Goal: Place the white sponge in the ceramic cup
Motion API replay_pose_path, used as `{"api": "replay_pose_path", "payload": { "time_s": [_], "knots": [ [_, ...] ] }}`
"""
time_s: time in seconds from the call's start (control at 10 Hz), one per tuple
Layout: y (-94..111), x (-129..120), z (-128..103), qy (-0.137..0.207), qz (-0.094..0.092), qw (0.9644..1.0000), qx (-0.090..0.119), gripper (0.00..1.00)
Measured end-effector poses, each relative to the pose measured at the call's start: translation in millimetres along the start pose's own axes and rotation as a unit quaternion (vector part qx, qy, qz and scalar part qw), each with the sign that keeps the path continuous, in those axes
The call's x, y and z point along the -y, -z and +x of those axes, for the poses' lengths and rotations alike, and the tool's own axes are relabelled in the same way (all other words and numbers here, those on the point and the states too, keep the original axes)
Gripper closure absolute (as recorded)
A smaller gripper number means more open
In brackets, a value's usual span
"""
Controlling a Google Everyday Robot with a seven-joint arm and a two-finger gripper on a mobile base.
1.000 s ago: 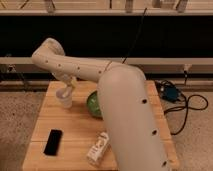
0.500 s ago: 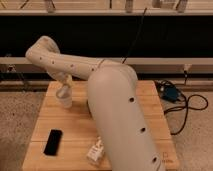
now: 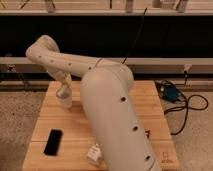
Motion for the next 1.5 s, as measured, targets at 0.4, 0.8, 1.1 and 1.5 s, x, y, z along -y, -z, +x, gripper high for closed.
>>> {"api": "replay_pose_path", "payload": {
  "time_s": [0.4,0.8,1.1,1.5],
  "knots": [
    [-6.7,3.5,-0.8,0.001,-0.001,1.0000,0.001,0.98],
    [-11.0,0.4,-0.7,-0.001,-0.005,1.0000,0.001,0.65],
    [-15.8,-0.2,-0.4,-0.001,-0.006,1.0000,0.000,0.30],
    [-19.7,-1.5,-1.0,0.002,-0.008,1.0000,-0.001,0.20]
  ]
}}
